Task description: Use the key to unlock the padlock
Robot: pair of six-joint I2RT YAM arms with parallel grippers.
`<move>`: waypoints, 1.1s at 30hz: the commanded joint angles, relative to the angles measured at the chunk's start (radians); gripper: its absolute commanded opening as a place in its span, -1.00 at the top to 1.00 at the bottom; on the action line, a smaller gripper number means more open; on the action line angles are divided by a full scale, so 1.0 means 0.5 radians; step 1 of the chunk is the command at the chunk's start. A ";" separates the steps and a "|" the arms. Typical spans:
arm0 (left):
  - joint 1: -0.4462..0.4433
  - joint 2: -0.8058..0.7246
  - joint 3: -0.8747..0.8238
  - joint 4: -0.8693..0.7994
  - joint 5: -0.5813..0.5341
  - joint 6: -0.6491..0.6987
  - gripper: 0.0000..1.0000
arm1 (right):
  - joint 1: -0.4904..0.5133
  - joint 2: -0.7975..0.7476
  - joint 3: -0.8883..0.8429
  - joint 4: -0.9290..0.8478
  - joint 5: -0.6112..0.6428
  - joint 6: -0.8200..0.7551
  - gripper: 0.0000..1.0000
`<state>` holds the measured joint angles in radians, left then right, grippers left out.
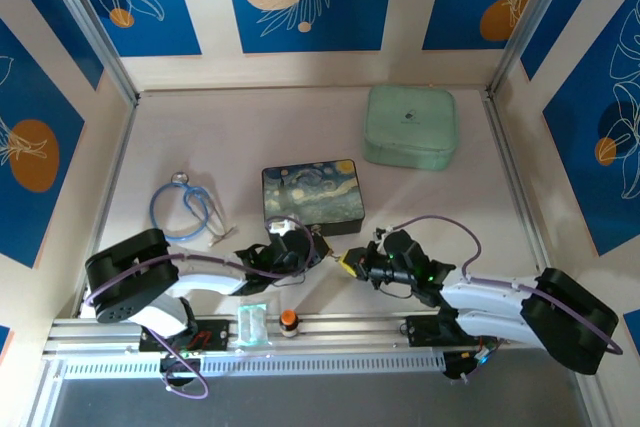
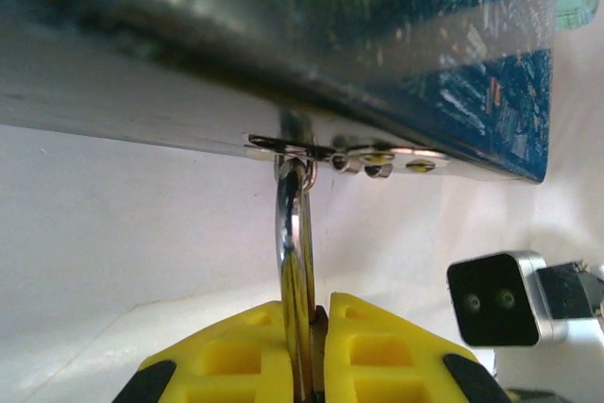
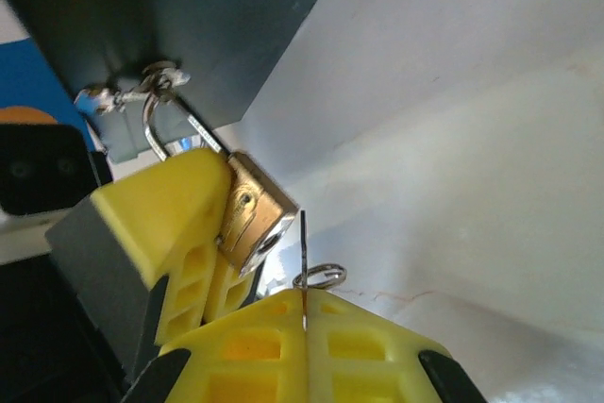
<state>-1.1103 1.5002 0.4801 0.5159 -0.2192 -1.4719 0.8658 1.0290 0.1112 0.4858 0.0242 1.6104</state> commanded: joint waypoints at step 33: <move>0.009 -0.091 -0.045 0.110 -0.077 -0.553 0.96 | 0.277 -0.254 -0.175 0.343 0.659 -0.203 1.00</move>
<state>-1.1103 1.4502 0.4709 0.4881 -0.2485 -1.6768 0.9958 0.9035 0.0196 0.6228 0.2985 1.5112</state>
